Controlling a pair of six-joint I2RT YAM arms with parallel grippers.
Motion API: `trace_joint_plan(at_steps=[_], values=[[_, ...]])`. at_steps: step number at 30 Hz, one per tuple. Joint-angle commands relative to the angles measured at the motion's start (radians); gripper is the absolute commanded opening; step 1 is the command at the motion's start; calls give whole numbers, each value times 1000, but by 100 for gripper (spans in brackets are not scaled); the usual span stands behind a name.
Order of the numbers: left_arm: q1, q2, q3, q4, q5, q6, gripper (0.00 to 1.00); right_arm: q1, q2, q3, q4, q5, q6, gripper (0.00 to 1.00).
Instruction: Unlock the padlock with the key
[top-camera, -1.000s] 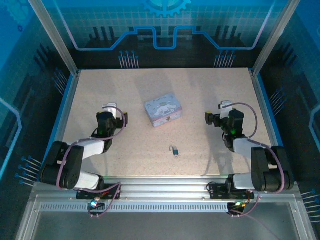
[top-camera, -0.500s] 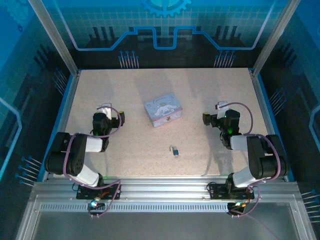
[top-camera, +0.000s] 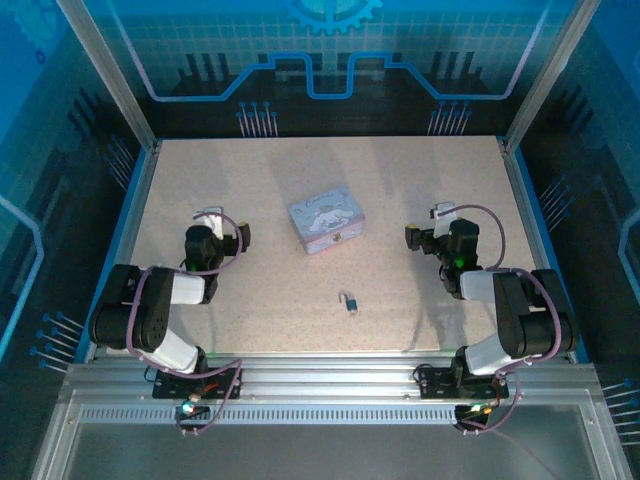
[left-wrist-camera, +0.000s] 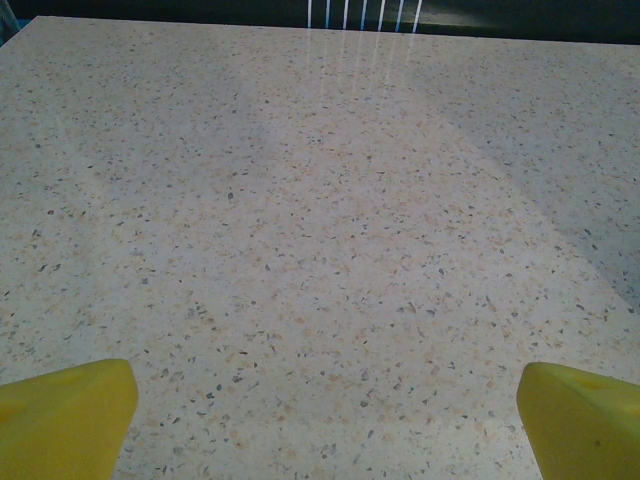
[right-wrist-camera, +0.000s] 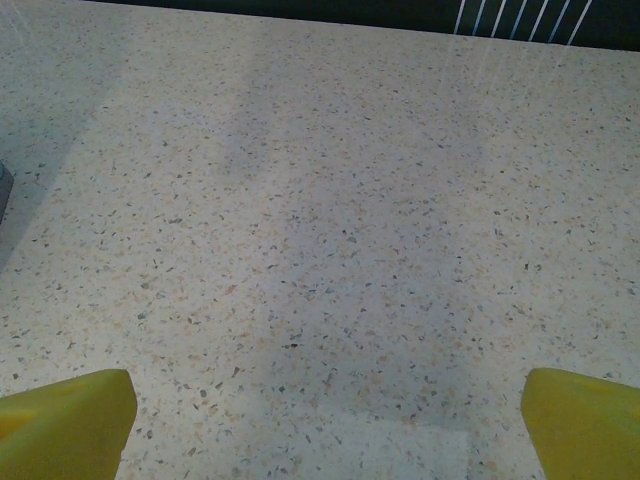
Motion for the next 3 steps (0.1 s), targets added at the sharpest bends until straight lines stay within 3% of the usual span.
trace_joint_plan(at_steps=[1,3], values=[[8,1,15,32,29,-6,99,12,6,17,13,7,-10,100],[8,0,15,32,29,-6,99,11,6,17,13,7,-8,100]])
